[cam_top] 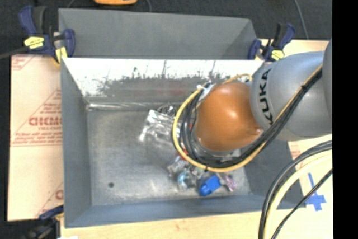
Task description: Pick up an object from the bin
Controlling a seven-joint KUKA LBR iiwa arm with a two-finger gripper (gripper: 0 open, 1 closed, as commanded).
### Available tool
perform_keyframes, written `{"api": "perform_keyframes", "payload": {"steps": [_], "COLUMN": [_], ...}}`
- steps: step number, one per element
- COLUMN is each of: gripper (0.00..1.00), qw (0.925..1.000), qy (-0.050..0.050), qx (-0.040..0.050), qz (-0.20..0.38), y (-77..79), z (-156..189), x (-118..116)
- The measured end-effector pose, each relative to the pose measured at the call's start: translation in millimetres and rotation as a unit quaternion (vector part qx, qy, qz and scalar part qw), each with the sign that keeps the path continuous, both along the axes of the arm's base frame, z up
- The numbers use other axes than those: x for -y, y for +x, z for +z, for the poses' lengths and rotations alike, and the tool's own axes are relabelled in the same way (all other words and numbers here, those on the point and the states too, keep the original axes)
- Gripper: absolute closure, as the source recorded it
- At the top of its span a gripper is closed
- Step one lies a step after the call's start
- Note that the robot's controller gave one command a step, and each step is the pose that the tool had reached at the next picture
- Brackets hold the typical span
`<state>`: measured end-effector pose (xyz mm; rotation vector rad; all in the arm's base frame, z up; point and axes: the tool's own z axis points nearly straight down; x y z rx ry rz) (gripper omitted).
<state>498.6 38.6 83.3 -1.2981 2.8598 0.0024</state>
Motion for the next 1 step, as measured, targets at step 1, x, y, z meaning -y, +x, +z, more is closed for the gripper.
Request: {"api": "perform_keyframes", "payload": {"steps": [1], "gripper": [1.00], "qw": [0.9682], "qy": [-0.001], "qx": [0.0027], "qz": [0.250], "y": [1.3], "z": [108.7], "x": [-39.4]}}
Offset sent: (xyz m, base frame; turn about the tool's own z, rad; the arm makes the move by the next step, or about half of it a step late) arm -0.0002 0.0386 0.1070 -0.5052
